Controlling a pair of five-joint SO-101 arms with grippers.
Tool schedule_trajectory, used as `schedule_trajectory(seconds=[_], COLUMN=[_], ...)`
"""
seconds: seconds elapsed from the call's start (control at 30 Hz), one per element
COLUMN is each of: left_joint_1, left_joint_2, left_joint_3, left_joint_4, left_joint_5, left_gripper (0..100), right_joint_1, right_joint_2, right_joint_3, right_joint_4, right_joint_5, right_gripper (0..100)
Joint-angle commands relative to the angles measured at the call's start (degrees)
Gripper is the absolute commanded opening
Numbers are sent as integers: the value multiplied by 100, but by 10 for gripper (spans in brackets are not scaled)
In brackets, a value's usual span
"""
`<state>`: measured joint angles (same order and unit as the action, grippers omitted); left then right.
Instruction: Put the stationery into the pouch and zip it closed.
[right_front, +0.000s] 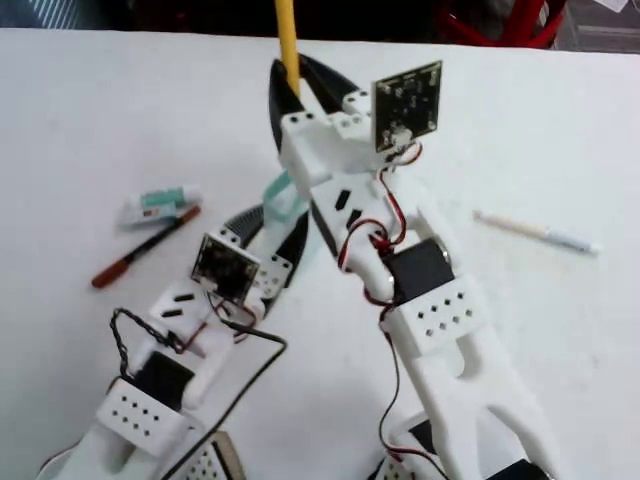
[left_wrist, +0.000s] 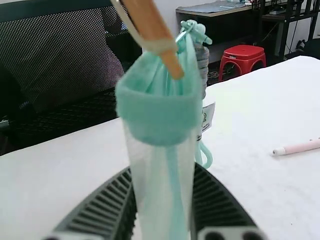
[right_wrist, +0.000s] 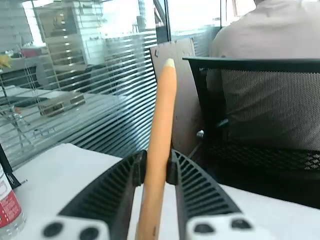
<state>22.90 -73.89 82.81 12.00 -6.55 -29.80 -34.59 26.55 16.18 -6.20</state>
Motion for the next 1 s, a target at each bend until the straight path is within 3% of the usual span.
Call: schedule_trajectory(seconds=[0.0,0.47,0.67,0.83,0.9,0.97], left_joint_1=[-57,-57,-57,-57,-57,-57], left_joint_2=[-40,-31,-31,-31,-31,-31], left_joint_3=[-123,-123,-123,-114,-114,-114], left_joint_4=[-88,-88,-88,-88,-88,-88], left_joint_5=[26,26,0,0,0,-9], left_gripper=[124,125,125,125,125,125], right_joint_1=[119,75,-418,-796,-822,-804], right_joint_2=[-532,-2229,-2281,-2290,-2290,-2246], right_joint_3=[132,897,1231,1169,1046,809], right_joint_4=[207,1525,1859,1938,2149,2545], right_joint_5=[-35,-44,0,985,1116,1108], right_gripper=[17,17,17,18,41,138])
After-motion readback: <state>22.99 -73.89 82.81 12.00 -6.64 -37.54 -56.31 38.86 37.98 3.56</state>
